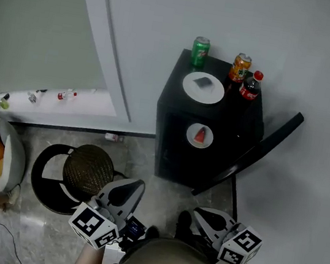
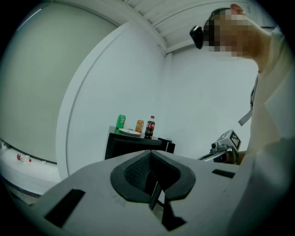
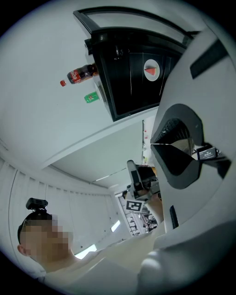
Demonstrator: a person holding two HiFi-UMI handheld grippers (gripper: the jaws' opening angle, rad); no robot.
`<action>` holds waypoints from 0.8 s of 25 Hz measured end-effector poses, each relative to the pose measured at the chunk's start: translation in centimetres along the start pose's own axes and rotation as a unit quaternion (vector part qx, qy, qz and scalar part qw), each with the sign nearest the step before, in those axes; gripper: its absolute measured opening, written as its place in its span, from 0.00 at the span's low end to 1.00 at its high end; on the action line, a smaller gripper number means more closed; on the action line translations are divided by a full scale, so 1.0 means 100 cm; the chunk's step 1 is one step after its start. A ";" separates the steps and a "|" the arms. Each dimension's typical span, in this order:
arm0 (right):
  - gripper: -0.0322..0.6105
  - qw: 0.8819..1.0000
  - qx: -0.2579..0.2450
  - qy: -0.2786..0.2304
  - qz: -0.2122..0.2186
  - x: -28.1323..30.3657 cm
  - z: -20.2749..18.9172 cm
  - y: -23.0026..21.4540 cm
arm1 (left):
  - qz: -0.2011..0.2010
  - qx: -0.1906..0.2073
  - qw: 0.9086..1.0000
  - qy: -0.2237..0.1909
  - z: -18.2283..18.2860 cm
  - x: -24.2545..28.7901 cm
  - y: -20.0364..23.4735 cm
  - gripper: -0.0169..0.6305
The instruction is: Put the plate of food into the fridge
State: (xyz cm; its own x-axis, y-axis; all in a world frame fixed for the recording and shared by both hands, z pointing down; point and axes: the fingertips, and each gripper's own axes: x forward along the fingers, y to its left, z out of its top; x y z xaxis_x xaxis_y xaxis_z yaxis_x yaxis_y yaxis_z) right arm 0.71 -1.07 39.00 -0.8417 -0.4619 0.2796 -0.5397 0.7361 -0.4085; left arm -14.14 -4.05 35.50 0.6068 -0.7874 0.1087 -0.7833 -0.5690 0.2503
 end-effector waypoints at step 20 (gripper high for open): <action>0.08 0.999 0.035 -0.008 -0.005 -0.013 0.016 -0.090 | 0.008 0.102 0.994 0.027 0.065 0.142 0.039 0.04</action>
State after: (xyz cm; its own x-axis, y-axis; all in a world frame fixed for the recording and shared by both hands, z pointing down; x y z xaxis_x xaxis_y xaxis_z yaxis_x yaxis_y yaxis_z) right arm 6.68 -7.93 40.92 -0.8360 -0.4777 0.2700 -0.5476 0.6951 -0.4658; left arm -9.43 -18.99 31.74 0.5967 -0.7857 0.1631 -0.8003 -0.5976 0.0491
